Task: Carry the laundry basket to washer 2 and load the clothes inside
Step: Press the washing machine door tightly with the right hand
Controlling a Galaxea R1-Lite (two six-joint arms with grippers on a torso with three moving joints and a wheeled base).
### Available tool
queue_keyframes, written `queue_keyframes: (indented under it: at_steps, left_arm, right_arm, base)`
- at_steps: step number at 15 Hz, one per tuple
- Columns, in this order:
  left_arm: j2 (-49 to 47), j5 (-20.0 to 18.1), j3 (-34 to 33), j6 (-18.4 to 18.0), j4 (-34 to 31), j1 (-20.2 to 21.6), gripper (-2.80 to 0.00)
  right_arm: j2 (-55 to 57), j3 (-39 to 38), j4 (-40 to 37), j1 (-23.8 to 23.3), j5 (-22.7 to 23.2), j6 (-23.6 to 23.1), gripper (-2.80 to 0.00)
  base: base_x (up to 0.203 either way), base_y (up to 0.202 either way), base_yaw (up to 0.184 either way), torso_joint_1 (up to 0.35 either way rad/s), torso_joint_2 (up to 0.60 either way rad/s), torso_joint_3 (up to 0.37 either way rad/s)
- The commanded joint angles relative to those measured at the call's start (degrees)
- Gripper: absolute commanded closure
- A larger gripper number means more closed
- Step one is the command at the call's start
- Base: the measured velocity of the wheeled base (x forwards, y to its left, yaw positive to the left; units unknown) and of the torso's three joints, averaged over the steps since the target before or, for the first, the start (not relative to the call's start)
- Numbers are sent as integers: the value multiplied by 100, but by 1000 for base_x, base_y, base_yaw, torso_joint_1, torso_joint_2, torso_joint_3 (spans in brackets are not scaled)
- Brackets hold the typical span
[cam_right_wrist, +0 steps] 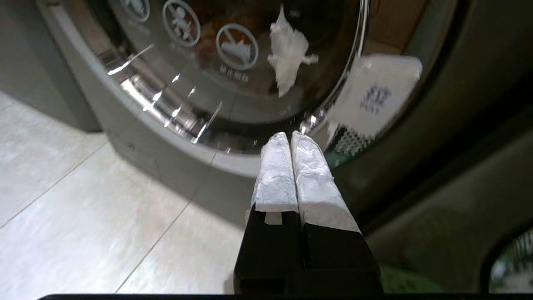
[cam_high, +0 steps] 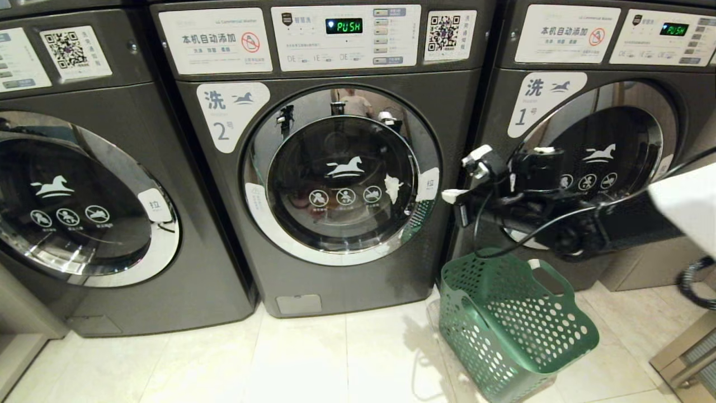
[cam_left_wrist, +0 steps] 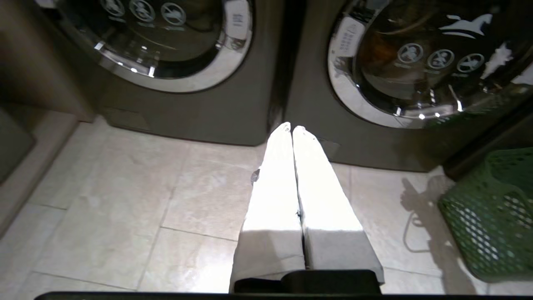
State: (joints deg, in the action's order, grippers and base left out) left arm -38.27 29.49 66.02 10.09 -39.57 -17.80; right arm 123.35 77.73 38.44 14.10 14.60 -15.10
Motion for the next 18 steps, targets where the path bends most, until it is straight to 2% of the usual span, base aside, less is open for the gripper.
queue_keyframes:
  at_steps: [1, 3, 5, 8, 10, 12, 16, 18]
  left_arm:
    - [634, 113, -112, -200, -43, 160, 0]
    - [918, 115, -278, -361, -54, 584, 0]
    - [1132, 94, -611, -388, -46, 717, 0]
    - [1334, 86, -843, -403, -84, 1105, 0]
    - [1543, -98, -1113, -410, -89, 1405, 0]
    - [2148, -684, -1721, -667, -32, 1514, 0]
    - [3724, -2458, -3567, -2020, 425, 1709, 0]
    - [3815, -2785, -4229, -2331, 557, 1748, 0]
  right_arm:
    - [1350, 788, 567, -9, 23, -48, 0]
    - [1791, 1612, 970, -100, -106, -187, 0]
    - [2055, 2097, 1091, -178, -336, -290, 0]
    - [2217, 2328, 1121, -342, -480, -465, 0]
    - [2389, 2728, 1125, -374, -532, -463, 0]
    - [2654, 3275, 1117, -386, -721, -469, 0]
    - [2492, 3257, 1104, -471, -766, -458, 0]
    - [2484, 3248, 1095, -549, -766, -450, 0]
  base:
    - [0, 0, 0, 0, 0, 0]
    - [0, 0, 0, 0, 0, 0]
    - [0, 0, 0, 0, 0, 0]
    - [0, 0, 0, 0, 0, 0]
    - [0, 0, 0, 0, 0, 0]
    - [0, 0, 0, 0, 0, 0]
    - [0, 0, 0, 0, 0, 0]
    - [0, 0, 0, 0, 0, 0]
